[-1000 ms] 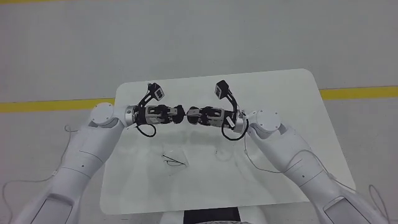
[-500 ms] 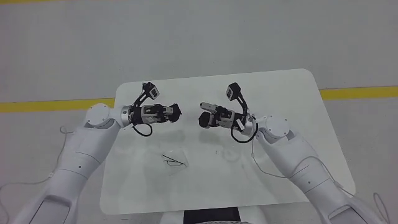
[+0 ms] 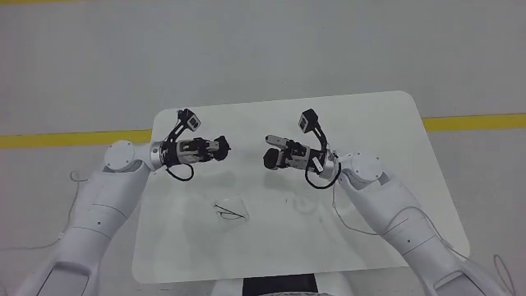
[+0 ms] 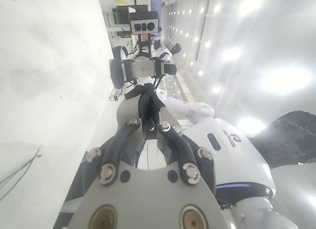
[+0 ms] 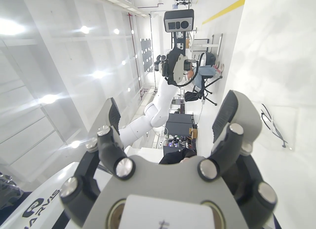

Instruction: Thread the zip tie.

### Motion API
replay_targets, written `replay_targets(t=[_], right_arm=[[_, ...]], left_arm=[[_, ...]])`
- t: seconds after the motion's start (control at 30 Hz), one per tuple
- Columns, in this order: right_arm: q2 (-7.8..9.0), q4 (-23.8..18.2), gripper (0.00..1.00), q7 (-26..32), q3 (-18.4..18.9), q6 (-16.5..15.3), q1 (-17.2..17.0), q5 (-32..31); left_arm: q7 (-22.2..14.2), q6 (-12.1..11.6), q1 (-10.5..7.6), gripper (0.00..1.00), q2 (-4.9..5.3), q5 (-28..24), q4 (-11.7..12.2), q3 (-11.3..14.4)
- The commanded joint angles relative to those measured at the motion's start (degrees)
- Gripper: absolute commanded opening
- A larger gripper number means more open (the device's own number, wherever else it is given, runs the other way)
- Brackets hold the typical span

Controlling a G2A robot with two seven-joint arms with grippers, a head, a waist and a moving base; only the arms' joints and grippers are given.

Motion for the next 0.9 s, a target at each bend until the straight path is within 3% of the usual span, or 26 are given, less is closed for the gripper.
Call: replay_targets(t=[0.0, 0.1, 0.2, 0.33, 0.4, 0.53, 0.7, 0.87], right_arm=[[0.0, 0.0, 1.0, 0.0, 0.0, 0.0, 0.0, 0.0], [0.0, 0.0, 1.0, 0.0, 0.0, 0.0, 0.0, 0.0], [0.0, 0.0, 1.0, 0.0, 0.0, 0.0, 0.0, 0.0], [0.0, 0.0, 1.0, 0.0, 0.0, 0.0, 0.0, 0.0], [0.13, -1.29, 1.0, 0.32, -0.56, 1.06, 0.28, -3.07], [0.78, -5.77, 1.0, 1.85, -1.99, 6.88, 1.87, -14.21], [1.05, -11.22, 1.0, 6.46, -7.25, 17.02, 5.06, -29.28], [0.6, -13.49, 1.0, 12.66, -13.64, 21.83, 8.55, -38.83]], left_arm=[[0.12, 0.0, 1.26, 0.0, 0.52, 0.41, -0.76, -0.97], [0.12, 0.0, 3.05, 0.0, 1.31, -0.09, -2.28, -2.58], [0.12, 0.0, 4.27, 0.0, 1.83, -2.4, -2.1, -5.18], [0.12, 0.0, 5.18, 0.0, 2.22, -3.16, -3.06, -7.34], [0.12, 0.0, 5.6, 0.0, 2.44, -3.15, -3.73, -8.14], [0.12, 0.0, 6.02, 0.0, 2.71, -3.06, -4.79, -8.96], [0.12, 0.0, 6.02, 0.0, 2.71, -3.06, -4.79, -8.96], [0.12, 0.0, 6.02, 0.0, 2.71, -3.06, -4.79, -8.96]])
